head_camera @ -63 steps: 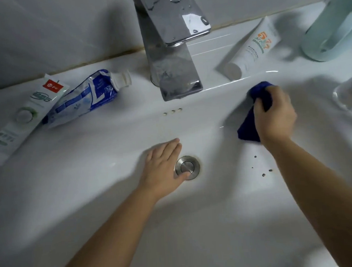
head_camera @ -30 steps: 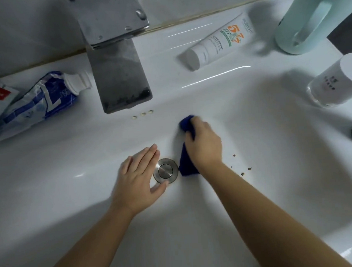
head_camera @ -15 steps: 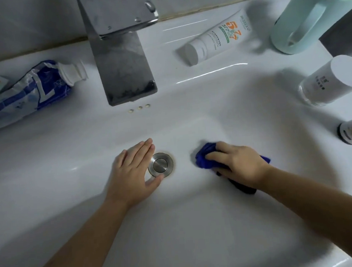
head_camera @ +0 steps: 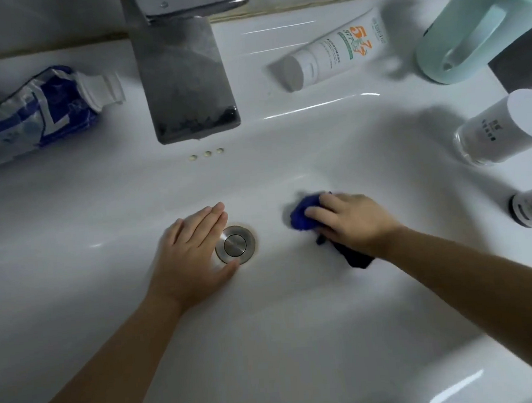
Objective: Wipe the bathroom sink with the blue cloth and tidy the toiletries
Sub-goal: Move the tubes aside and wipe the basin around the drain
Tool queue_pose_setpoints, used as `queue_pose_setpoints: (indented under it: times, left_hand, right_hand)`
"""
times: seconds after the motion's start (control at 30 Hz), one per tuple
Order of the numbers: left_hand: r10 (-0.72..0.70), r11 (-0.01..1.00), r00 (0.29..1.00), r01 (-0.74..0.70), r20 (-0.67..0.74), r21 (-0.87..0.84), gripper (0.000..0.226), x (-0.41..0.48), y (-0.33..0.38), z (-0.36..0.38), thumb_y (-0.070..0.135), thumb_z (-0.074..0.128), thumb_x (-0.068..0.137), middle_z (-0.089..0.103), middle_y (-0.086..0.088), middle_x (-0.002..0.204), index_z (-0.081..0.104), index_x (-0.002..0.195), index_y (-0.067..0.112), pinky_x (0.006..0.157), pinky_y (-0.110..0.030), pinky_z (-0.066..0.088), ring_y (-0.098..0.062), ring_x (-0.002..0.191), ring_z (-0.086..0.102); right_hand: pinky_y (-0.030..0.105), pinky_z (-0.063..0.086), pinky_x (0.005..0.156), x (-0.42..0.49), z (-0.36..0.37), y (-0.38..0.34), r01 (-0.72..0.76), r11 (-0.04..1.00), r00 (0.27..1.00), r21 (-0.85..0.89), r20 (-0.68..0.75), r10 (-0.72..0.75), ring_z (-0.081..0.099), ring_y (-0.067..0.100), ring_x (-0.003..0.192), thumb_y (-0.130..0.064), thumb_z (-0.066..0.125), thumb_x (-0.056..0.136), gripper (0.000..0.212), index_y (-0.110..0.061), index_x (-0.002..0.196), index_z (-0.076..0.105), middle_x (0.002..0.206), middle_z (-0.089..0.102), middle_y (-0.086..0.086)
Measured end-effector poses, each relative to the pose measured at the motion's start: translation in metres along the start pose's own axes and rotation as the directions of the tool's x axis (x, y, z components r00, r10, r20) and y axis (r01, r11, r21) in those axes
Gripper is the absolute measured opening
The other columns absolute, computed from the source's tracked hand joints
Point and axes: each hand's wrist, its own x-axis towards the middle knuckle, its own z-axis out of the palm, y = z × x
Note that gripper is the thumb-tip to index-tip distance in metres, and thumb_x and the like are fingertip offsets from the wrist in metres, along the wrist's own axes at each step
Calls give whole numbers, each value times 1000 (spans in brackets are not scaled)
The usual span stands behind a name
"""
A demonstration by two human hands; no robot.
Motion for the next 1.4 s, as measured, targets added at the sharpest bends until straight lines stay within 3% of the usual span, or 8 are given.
queue_pose_setpoints:
  times: [0.1, 0.27, 0.5, 0.63, 0.73, 0.9, 1.23, 1.4]
  left_hand:
    - [17, 1000, 1000, -17, -22, 8, 68, -1, -1, 0, 55, 44, 79, 42, 0, 143, 53, 130, 10, 100, -37, 30, -14, 128, 40]
    - [8, 1000, 1000, -8, -8, -15, 69, -1, -2, -1, 55, 43, 79, 42, 0, 142, 53, 130, 10, 100, -38, 30, -14, 128, 40]
    - [17, 1000, 1000, -17, -26, -3, 68, 0, -2, 2, 57, 41, 80, 46, -2, 140, 55, 127, 9, 98, -38, 32, -15, 127, 41]
    - [27, 999, 998, -30, -58, -36, 68, 0, -2, 1, 55, 41, 80, 46, -2, 140, 55, 127, 9, 99, -38, 31, -15, 126, 40]
    - [36, 999, 997, -38, -61, -28, 66, 0, -3, 2, 55, 41, 82, 47, -2, 139, 57, 126, 9, 97, -38, 33, -16, 125, 45]
    - [35, 999, 998, -36, -60, -15, 66, -1, -4, 4, 56, 40, 82, 47, -2, 139, 57, 125, 9, 97, -39, 33, -16, 126, 43]
    - [18, 1000, 999, -19, -44, -21, 65, -1, -4, 4, 55, 42, 80, 45, 1, 141, 56, 126, 11, 98, -38, 33, -13, 126, 44]
    - [23, 998, 997, -26, -69, -50, 66, 0, -5, 4, 53, 46, 78, 44, 1, 141, 55, 128, 11, 99, -38, 32, -12, 128, 41]
  right_hand:
    - [36, 44, 48, 33, 8, -3, -382, 924, 918, 8, -111, 381, 58, 38, 61, -19, 61, 79, 27, -10, 105, 58, 88, 59, 18]
    - [28, 46, 44, -55, -14, -21, 8, 998, 1000, -59, 8, -7, 58, 31, 56, -26, 51, 74, 29, -17, 102, 53, 80, 61, 12]
    - [35, 39, 69, 22, -58, 35, -249, 847, 901, -469, 210, 381, 49, 33, 96, -26, 80, 62, 73, -25, 126, 46, 119, 45, 11]
    - [32, 43, 52, -56, -63, 4, -105, 931, 960, -348, 210, 186, 57, 33, 68, -17, 89, 46, 59, -18, 100, 67, 87, 57, 11]
    - [37, 48, 56, -52, -77, 4, -57, 933, 936, -354, 307, 174, 60, 36, 73, -15, 88, 39, 68, -11, 104, 67, 90, 60, 16]
    - [35, 33, 66, 22, -81, 29, -370, 800, 839, -473, 201, 506, 47, 36, 99, -16, 80, 55, 80, -15, 127, 45, 120, 44, 15]
    - [37, 43, 54, 4, -73, 26, -519, 739, 839, -429, -93, 535, 55, 38, 65, -6, 81, 55, 53, 1, 102, 59, 83, 55, 23]
    - [37, 43, 57, -19, -66, 17, -497, 793, 864, -353, -115, 490, 56, 37, 65, -22, 40, 87, 31, -2, 101, 59, 83, 56, 19]
